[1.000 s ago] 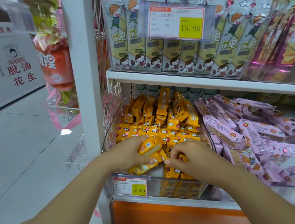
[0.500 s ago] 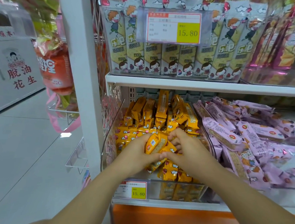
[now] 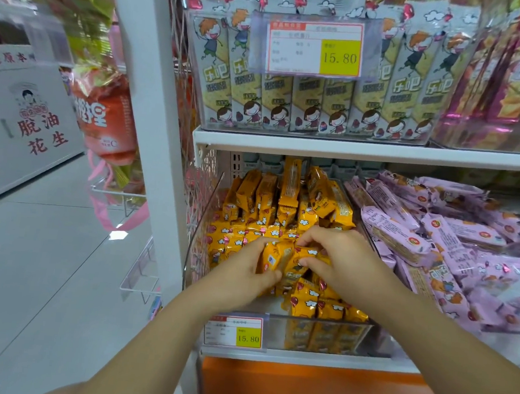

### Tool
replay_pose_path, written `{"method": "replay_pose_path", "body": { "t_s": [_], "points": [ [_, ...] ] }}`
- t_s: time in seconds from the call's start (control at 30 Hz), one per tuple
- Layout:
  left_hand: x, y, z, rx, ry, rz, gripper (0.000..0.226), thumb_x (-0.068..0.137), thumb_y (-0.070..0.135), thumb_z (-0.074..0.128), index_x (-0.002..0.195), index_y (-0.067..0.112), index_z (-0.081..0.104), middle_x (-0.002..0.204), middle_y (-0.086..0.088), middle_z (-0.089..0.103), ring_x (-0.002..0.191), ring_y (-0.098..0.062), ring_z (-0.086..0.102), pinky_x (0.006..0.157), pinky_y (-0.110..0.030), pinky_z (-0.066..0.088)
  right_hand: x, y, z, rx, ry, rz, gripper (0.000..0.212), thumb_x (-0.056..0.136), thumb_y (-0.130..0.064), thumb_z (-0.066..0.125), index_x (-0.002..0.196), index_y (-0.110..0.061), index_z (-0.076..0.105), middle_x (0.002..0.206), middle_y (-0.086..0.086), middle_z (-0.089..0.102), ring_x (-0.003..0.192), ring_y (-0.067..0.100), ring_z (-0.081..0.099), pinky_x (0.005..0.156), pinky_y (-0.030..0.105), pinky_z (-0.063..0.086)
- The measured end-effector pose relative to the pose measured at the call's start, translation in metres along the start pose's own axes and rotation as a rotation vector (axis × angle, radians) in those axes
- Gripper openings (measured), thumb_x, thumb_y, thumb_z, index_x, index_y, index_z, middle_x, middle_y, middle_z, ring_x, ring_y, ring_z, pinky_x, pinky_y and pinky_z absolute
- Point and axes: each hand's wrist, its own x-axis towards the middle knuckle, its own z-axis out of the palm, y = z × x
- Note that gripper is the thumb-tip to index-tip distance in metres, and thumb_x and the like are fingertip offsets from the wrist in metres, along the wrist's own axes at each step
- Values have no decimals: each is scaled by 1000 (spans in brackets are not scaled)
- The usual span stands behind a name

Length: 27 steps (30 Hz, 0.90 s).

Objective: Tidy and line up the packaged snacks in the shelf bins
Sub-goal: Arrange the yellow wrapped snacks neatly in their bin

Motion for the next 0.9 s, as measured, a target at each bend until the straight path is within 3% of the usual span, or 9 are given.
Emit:
{"method": "replay_pose_path", "body": {
  "t_s": [0.07,0.17,0.23,0.33,0.47,0.6,0.7,0.83,0.9],
  "points": [
    [0,-3,-2,71,44,-9,40,84,21,70,118,30,50,108,7,64,98,-4,61,88,-27,52,0,1,-4,7,22,-12,24,90,-29,62,114,-28,61,103,-15,58,94,2,47,75,18,39],
    [0,-1,-2,163,124,-29,40,75,28,79,104,29,52,95,9,65,87,-4,61,74,-20,50,-1,4,-15,46,87,-18,24,88,-26,64,112,-25,64,104,-14,62,88,-4,46,67,3,35],
    [1,-1,1,197,143,-48,43,72,32,80,101,28,48,91,11,62,82,-2,59,65,-15,43,-2,7,-18,42,85,-11,23,88,-24,65,111,-25,65,105,-13,63,88,-5,47,68,2,35],
    [2,-1,5,233,130,-66,43,73,34,79,98,26,45,88,11,61,78,-1,57,61,-15,41,-4,8,-10,-31,-11,10,24,89,-25,64,113,-26,63,107,-9,64,88,2,52,70,11,40],
    [3,-6,3,97,52,-98,27,80,21,74,94,26,52,89,1,66,73,-10,65,72,-32,57,-2,6,0,-70,-68,55,27,91,-28,60,118,-29,61,114,-6,63,103,13,56,88,30,47],
    [2,-9,2,28,-86,-180,36,85,7,67,118,13,51,103,-23,61,78,-17,70,78,-37,58,-3,11,9,-254,-168,-53,30,99,-33,41,123,-34,59,126,-12,58,119,13,44,100,34,34],
    [3,-8,3,30,-105,-190,50,86,8,66,128,21,43,97,-16,59,78,-15,70,73,-28,57,-5,11,11,-202,-122,-98,32,100,-35,38,122,-32,60,124,-12,58,116,12,42,99,34,33],
    [5,-7,5,270,-54,-104,28,79,27,75,99,28,54,83,4,62,73,-12,58,67,-28,48,-8,3,4,-104,-116,-134,31,92,-46,51,117,-34,63,108,-18,63,104,4,43,94,28,34],
    [6,-9,7,286,-5,-102,31,77,30,76,99,26,55,83,6,61,76,-13,56,71,-29,48,-11,3,2,-86,-128,-118,33,89,-49,54,119,-37,62,103,-20,64,101,2,44,93,28,34]
  ]
}}
